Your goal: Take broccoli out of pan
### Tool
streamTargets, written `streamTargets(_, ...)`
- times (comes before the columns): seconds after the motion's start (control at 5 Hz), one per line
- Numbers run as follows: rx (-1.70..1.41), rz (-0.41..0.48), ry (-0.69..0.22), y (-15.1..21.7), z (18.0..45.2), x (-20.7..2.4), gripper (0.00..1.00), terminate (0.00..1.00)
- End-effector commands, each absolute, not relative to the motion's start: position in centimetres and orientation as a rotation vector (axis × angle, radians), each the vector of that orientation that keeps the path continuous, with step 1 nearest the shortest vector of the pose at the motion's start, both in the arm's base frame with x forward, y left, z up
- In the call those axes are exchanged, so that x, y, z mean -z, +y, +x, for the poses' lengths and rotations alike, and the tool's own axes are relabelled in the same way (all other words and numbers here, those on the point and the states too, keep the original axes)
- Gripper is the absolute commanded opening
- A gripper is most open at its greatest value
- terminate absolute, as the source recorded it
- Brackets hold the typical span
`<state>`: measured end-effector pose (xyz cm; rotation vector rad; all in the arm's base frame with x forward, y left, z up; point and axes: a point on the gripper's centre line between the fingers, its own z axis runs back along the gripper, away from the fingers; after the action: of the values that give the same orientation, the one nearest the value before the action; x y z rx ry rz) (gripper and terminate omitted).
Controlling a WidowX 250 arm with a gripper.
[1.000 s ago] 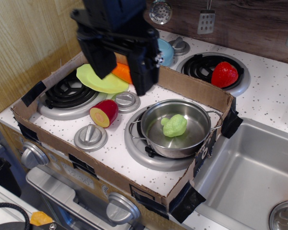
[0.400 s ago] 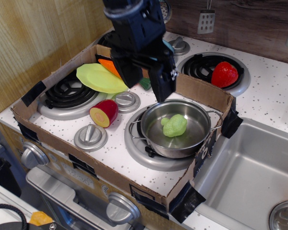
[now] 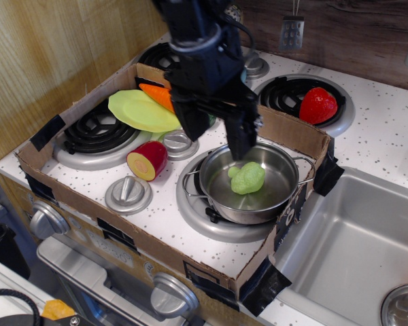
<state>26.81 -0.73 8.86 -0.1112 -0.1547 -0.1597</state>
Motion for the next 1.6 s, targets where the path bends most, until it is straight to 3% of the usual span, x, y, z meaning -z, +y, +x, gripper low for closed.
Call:
streamTargets(0.0, 0.177, -0.069, -0.177, -2.1, 27.7, -7.9, 1.0, 0.0)
streamTargets(1.0, 0.204, -0.105, -0.22, -1.5, 28.6, -3.3, 1.0, 0.0)
streamTargets(1.2, 0.205, -0.082, -0.215, -1.5, 28.6, -3.6, 0.0, 0.0)
streamTargets(1.4, 0.199, -0.052, -0.223, -1.5, 28.6, -4.7, 0.0, 0.0)
